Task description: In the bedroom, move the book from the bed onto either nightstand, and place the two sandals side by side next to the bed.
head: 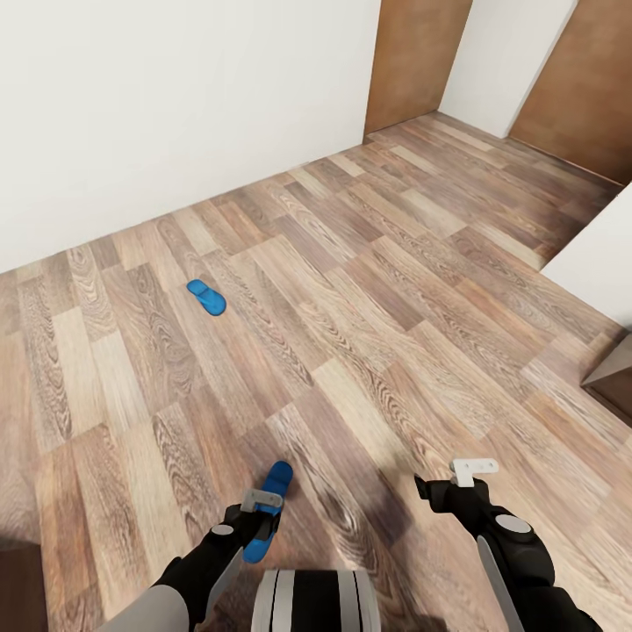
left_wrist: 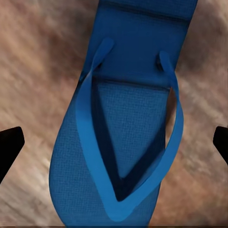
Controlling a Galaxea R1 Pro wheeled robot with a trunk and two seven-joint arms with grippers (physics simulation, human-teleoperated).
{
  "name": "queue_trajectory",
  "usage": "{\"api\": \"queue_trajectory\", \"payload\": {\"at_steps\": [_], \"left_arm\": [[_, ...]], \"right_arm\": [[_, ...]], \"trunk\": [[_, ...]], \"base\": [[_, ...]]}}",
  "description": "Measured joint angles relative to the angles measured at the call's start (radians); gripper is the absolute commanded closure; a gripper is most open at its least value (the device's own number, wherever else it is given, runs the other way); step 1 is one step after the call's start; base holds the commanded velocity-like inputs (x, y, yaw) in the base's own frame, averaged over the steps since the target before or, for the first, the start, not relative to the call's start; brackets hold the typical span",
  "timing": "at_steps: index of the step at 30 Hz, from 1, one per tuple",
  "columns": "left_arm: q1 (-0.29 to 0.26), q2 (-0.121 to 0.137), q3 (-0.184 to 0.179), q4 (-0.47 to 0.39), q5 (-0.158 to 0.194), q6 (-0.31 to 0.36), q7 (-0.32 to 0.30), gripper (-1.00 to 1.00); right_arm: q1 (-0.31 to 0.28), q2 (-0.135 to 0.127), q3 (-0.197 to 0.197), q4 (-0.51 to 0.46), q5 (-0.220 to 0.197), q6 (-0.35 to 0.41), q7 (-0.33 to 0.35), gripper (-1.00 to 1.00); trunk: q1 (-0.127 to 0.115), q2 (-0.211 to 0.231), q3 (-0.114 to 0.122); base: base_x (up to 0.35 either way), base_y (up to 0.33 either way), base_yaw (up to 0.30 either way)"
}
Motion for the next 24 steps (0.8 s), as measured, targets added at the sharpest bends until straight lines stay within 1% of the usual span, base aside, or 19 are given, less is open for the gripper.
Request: {"api": "queue_trajectory", "payload": {"at_steps": [3, 14, 18, 24], "left_arm": [[0.000, 0.000, 0.000, 0.000, 0.000, 0.000, 0.000, -1.00], [0.000, 0.000, 0.000, 0.000, 0.000, -0.001, 0.000, -1.00], [0.000, 0.000, 0.000, -0.001, 0.000, -0.002, 0.000, -1.00], [0.000, -0.001, 0.000, -0.002, 0.000, -0.003, 0.000, -1.00]], "right_arm": [[0.000, 0.000, 0.000, 0.000, 0.000, 0.000, 0.000, -1.00], [0.000, -0.001, 0.000, 0.000, 0.000, 0.000, 0.000, -1.00], [0.000, -0.001, 0.000, 0.000, 0.001, -0.001, 0.000, -1.00], [0.000, -0.001, 0.000, 0.000, 0.001, -0.002, 0.000, -1.00]], "trunk": [[0.001, -0.001, -0.012], [0.001, -0.001, -0.012], [0.003, -0.002, -0.027], [0.003, -0.002, -0.027]], "base": [[0.000, 0.000, 0.000], [0.000, 0.000, 0.000], [0.000, 0.000, 0.000], [0.000, 0.000, 0.000]]}}
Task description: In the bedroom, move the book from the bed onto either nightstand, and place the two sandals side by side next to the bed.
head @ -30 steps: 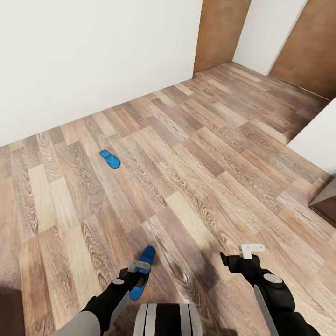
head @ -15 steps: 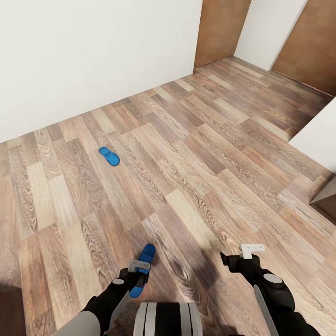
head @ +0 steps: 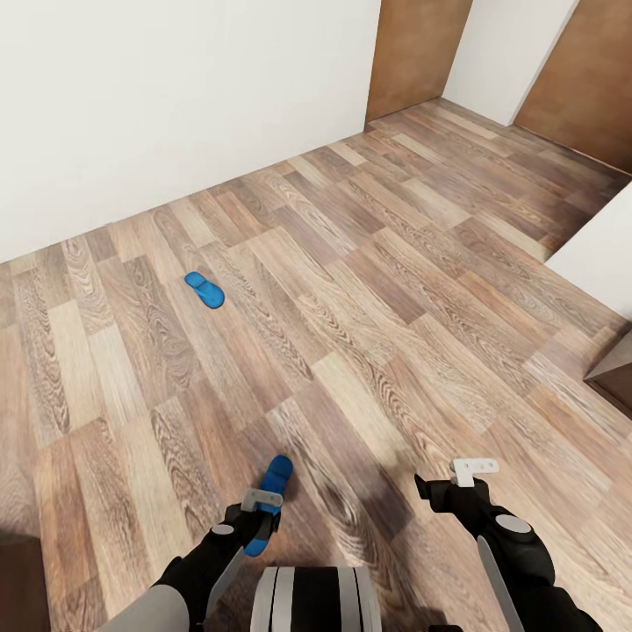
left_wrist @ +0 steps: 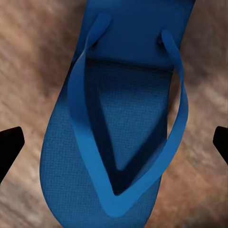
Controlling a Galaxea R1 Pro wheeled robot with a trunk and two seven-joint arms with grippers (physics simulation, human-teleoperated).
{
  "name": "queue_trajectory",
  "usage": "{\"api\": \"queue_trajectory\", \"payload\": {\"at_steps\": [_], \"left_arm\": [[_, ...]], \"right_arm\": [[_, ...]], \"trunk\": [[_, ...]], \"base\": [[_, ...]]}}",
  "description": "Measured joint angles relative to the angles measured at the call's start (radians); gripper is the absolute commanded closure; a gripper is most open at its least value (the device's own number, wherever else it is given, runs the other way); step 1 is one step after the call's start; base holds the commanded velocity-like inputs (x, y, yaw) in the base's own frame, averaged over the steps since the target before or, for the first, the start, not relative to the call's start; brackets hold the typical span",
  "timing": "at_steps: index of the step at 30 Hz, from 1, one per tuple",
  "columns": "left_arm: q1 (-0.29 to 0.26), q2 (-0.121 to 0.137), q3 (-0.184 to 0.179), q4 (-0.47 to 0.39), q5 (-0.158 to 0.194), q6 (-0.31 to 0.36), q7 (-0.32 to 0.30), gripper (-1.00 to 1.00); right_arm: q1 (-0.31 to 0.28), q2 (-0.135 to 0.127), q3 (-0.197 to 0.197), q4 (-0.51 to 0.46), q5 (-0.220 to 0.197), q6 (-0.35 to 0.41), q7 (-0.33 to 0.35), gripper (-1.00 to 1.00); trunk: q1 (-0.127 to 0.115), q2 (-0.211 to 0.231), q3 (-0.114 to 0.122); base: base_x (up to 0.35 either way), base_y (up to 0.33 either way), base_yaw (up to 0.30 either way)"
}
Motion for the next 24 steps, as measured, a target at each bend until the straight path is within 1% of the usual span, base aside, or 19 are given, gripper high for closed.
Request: {"api": "queue_trajectory", "payload": {"at_steps": [11, 17, 24], "left_arm": [[0.000, 0.000, 0.000, -0.011, 0.000, 0.000, 0.000, -1.00], [0.000, 0.001, -0.001, -0.014, 0.000, 0.000, 0.000, -1.00], [0.000, 0.001, -0.002, -0.014, 0.000, 0.000, 0.000, -1.00]], "right_arm": [[0.011, 0.000, 0.004, -0.001, 0.000, -0.016, 0.002, -1.00], [0.030, 0.000, 0.016, -0.001, 0.000, -0.037, 0.002, -1.00], [0.035, 0.001, 0.035, -0.001, 0.000, -0.047, 0.004, -1.00]], "trunk": [[0.000, 0.000, 0.000], [0.000, 0.000, 0.000], [0.000, 0.000, 0.000]], "base": [[0.000, 0.000, 0.000], [0.000, 0.000, 0.000], [0.000, 0.000, 0.000]]}}
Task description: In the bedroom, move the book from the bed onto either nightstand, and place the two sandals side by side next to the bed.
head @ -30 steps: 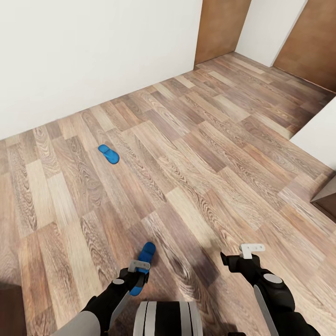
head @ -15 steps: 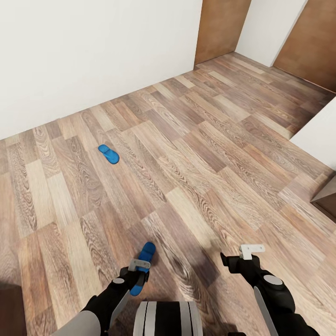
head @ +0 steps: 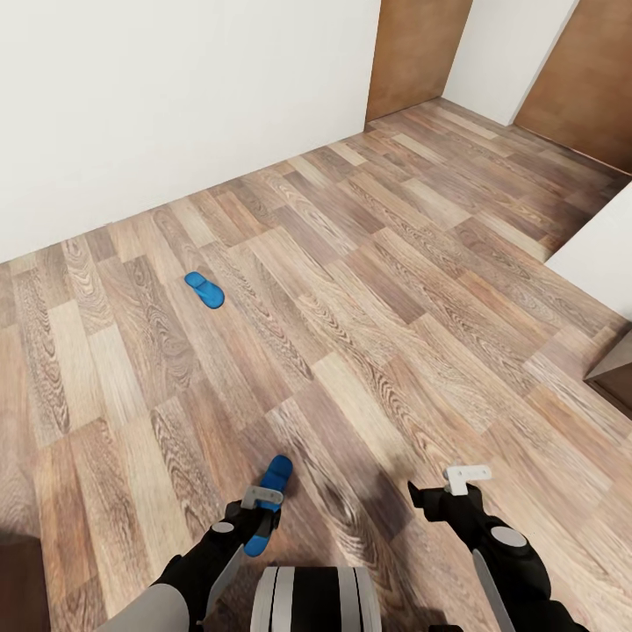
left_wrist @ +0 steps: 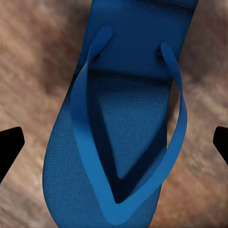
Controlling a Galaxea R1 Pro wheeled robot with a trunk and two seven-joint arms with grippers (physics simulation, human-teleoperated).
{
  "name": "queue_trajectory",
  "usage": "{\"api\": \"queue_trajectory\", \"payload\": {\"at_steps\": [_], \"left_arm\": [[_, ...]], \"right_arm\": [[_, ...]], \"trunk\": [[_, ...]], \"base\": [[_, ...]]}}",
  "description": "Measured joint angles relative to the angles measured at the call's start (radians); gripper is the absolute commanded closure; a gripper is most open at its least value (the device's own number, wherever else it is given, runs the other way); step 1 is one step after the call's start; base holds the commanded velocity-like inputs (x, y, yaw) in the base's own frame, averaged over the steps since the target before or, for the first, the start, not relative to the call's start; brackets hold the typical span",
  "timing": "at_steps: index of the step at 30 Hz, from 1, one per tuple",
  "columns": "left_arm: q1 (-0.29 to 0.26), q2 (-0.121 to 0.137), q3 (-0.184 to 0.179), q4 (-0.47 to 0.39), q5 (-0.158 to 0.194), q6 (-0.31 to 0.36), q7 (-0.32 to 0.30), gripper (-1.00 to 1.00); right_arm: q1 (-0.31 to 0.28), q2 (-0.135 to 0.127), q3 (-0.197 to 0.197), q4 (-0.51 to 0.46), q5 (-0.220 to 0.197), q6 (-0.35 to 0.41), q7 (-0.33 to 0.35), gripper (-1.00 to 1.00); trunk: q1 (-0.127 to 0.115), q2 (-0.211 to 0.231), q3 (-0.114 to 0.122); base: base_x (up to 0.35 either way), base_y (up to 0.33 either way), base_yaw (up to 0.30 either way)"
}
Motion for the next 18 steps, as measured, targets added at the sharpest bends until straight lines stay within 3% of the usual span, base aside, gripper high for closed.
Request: {"api": "queue_trajectory", "payload": {"at_steps": [11, 18], "left_arm": [[0.000, -0.001, -0.003, -0.025, 0.000, 0.001, 0.000, -1.00], [0.000, 0.002, -0.013, -0.035, 0.000, 0.001, 0.000, -1.00]], "right_arm": [[-0.011, 0.007, 0.016, -0.001, 0.000, -0.004, 0.000, -1.00], [-0.098, 0.007, 0.017, -0.001, 0.000, 0.001, -0.001, -1.00]], "trunk": [[0.000, 0.000, 0.000], [0.000, 0.000, 0.000]], "base": [[0.000, 0.000, 0.000], [0.000, 0.000, 0.000]]}}
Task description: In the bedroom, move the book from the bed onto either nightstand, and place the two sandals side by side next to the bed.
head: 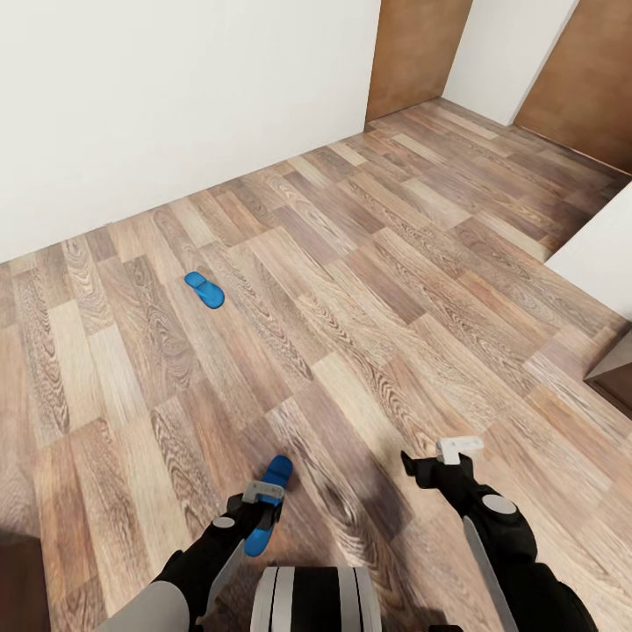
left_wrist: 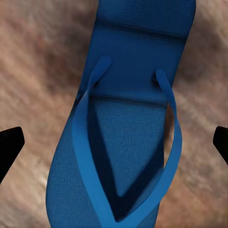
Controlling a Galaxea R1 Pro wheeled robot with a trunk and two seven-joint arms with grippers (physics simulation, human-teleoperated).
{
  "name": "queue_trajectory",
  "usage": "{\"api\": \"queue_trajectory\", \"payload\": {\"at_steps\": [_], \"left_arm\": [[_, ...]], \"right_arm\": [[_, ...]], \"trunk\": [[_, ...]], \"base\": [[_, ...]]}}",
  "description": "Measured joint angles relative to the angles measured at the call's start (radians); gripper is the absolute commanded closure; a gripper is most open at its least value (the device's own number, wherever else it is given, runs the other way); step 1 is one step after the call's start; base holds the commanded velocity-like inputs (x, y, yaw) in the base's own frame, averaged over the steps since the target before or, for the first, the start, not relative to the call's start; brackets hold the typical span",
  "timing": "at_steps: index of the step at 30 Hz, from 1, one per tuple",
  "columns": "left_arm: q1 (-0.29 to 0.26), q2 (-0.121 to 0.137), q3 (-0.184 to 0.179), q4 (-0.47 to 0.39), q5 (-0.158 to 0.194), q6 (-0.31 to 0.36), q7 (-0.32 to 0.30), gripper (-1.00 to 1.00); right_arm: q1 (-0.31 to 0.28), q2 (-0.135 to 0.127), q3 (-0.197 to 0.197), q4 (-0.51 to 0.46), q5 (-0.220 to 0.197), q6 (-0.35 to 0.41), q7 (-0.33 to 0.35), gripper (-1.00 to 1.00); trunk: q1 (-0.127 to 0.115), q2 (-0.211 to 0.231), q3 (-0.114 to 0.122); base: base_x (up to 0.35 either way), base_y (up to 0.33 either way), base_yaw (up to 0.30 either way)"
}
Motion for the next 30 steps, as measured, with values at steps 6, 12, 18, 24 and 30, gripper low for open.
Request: {"api": "queue_trajectory", "payload": {"at_steps": [6, 12, 18, 24, 30], "left_arm": [[0.000, 0.000, -0.003, -0.002, 0.000, 0.000, 0.000, -1.00], [0.000, -0.001, -0.006, -0.002, 0.000, 0.000, 0.001, -1.00], [0.000, -0.001, -0.007, -0.002, 0.001, 0.000, 0.001, -1.00], [0.000, -0.002, -0.008, -0.003, 0.001, 0.000, 0.001, -1.00], [0.000, -0.002, -0.008, -0.002, 0.001, -0.001, 0.001, -1.00]], "right_arm": [[-0.035, -0.001, -0.001, 0.000, 0.000, 0.000, 0.000, -1.00], [-0.048, -0.002, -0.003, -0.001, 0.000, 0.002, -0.001, -1.00], [-0.052, 0.000, -0.003, 0.000, 0.000, 0.006, -0.002, -1.00], [-0.052, 0.000, -0.003, -0.001, 0.000, 0.009, -0.002, -1.00], [-0.048, -0.001, -0.001, -0.001, 0.000, 0.009, -0.002, -1.00]], "trunk": [[0.000, 0.000, 0.000], [0.000, 0.000, 0.000], [0.003, -0.001, -0.023], [0.003, -0.001, -0.023], [0.004, -0.002, -0.035]], "base": [[0.000, 0.000, 0.000], [0.000, 0.000, 0.000], [0.000, 0.000, 0.000], [0.000, 0.000, 0.000], [0.000, 0.000, 0.000]]}}
